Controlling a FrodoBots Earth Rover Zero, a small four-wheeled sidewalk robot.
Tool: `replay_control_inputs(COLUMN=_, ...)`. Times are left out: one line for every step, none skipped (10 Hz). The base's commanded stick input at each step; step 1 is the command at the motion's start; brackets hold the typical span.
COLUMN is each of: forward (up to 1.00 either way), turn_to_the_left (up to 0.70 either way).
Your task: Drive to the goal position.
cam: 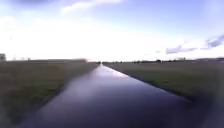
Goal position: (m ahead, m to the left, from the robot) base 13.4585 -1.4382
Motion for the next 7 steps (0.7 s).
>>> replay_control_inputs(forward=0.45, turn_to_the_left=0.00)
replay_control_inputs(forward=0.45, turn_to_the_left=0.00)
replay_control_inputs(forward=0.45, turn_to_the_left=0.00)
replay_control_inputs(forward=0.45, turn_to_the_left=0.00)
replay_control_inputs(forward=0.45, turn_to_the_left=0.00)
replay_control_inputs(forward=0.45, turn_to_the_left=0.00)
replay_control_inputs(forward=0.45, turn_to_the_left=0.00)
